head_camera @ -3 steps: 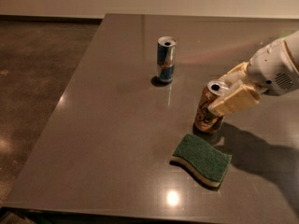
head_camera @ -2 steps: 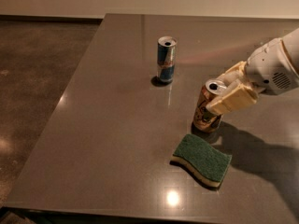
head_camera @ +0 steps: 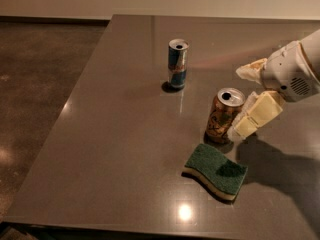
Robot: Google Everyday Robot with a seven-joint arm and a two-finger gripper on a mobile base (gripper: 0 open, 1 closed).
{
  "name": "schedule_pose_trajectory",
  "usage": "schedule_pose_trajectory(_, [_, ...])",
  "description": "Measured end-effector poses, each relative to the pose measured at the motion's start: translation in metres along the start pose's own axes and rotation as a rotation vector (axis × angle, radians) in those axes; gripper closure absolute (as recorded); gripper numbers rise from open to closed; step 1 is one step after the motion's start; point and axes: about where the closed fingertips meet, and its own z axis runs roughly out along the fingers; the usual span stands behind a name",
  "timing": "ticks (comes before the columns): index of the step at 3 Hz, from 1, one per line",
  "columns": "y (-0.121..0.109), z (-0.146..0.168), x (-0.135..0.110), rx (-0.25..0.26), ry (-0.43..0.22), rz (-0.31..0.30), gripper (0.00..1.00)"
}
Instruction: Move orange can near sponge
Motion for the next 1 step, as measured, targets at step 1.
schedule_pose_trajectory(1, [0.0000, 0.0000, -0.0001, 0.000, 0.000, 0.000, 0.00])
